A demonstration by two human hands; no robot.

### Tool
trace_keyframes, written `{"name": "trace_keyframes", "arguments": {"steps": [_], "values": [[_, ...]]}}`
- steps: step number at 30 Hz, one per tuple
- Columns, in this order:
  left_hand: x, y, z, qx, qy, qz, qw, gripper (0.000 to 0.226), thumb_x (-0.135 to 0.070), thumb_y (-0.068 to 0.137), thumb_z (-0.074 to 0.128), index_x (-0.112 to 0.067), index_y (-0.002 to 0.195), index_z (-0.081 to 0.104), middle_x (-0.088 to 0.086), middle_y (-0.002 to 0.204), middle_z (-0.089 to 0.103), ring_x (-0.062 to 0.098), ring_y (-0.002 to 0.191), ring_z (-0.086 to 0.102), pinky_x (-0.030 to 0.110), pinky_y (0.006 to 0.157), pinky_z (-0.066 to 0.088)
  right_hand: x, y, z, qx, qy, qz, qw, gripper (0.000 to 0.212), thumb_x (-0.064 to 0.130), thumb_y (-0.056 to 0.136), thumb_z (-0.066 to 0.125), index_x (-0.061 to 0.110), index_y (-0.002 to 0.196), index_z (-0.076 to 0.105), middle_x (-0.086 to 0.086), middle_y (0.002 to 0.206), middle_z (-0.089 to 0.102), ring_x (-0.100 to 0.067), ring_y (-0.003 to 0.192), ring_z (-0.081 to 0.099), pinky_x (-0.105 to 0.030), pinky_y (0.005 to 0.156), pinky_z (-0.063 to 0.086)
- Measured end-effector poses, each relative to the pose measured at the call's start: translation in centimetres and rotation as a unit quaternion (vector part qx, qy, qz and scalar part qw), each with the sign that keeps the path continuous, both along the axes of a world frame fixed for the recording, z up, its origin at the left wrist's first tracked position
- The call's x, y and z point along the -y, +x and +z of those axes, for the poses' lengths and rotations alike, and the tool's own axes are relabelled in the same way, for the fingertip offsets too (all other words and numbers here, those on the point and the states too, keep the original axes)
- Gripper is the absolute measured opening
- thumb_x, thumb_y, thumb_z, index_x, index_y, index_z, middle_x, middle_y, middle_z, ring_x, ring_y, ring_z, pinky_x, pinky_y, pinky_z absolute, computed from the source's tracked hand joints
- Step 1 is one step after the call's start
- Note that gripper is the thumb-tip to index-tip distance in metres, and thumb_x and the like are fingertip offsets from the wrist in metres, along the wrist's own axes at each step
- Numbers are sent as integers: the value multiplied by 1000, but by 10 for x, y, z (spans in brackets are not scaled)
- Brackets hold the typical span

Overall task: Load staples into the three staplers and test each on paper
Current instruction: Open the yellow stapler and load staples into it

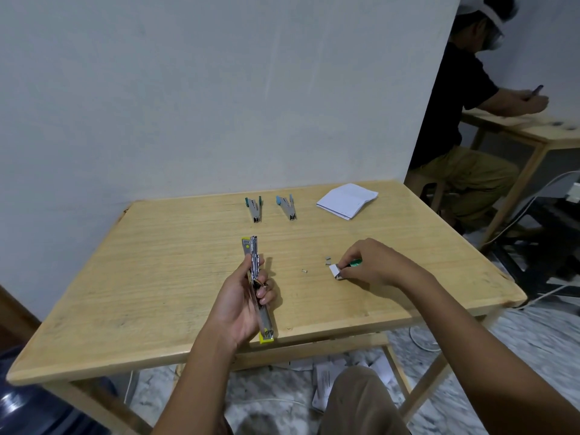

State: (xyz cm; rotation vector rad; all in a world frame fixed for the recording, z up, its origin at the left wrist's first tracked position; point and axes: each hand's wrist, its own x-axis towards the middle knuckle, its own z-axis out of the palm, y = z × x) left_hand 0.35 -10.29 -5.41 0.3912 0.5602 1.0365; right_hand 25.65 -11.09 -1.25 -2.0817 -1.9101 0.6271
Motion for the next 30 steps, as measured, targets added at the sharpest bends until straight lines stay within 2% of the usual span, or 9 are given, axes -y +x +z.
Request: {"name": "trace_keyframes", "arguments": {"steps": [4,8,12,14,17,20,23,26,30], "values": [[-1,0,-1,2,1,-5,1000,20,-32,95,53,-13,92,54,0,60,39,10,43,34,21,37,29,3,1,1,-33,-6,0,999,8,39,79,77,38,73,73,20,98,64,-12,103,60,-43,101,46],[-2,0,-2,-3,3,-3,1000,20,-32,95,53,-13,93,54,0,60,39,11,43,34,21,36,30,2,-2,-1,-21,6,-29,999,15,43,74,79,28,75,79,18,90,70,-12,94,63,-40,94,48],[-2,0,-2,1,3,-7,1000,19,-32,95,53,-13,92,54,0,60,39,11,43,34,21,37,29,0,-8,-1,13,23,-49,998,23,44,76,77,21,75,77,13,91,73,-13,92,63,-33,87,37],[-1,1,-1,0,2,-5,1000,19,-31,95,53,-13,91,54,0,59,39,11,42,34,21,37,29,0,-10,-2,31,29,-47,998,21,41,79,74,21,73,76,12,92,74,-14,92,63,-33,87,32],[-1,1,0,-2,0,-2,1000,19,-31,95,52,-13,91,54,0,59,40,11,42,34,21,37,28,-1,-14,-2,58,36,-40,997,13,31,81,71,21,75,77,12,90,74,-15,95,64,-34,89,34],[-1,0,0,-4,1,0,1000,19,-31,94,54,-12,93,54,0,59,40,11,42,33,21,37,28,0,-16,-2,68,40,-35,996,12,28,81,70,23,71,74,15,76,68,-14,89,64,-35,92,38],[-1,0,-1,2,-1,-2,1000,19,-31,93,55,-12,93,54,0,59,40,11,43,34,21,37,29,1,-15,-3,58,48,-32,997,20,33,81,70,24,63,70,14,78,70,-14,88,65,-33,88,41],[-1,1,0,3,-1,-3,1000,19,-31,92,55,-12,92,54,0,58,40,11,42,34,21,38,28,2,-15,-4,38,50,-37,997,29,47,79,73,22,64,73,14,84,73,-9,84,63,-33,85,41],[0,1,1,2,0,-3,1000,19,-31,89,57,-13,92,54,0,58,40,11,42,34,21,39,27,6,-13,0,-10,17,-29,999,26,50,71,79,25,68,75,15,87,72,-6,89,62,-37,90,47]]}}
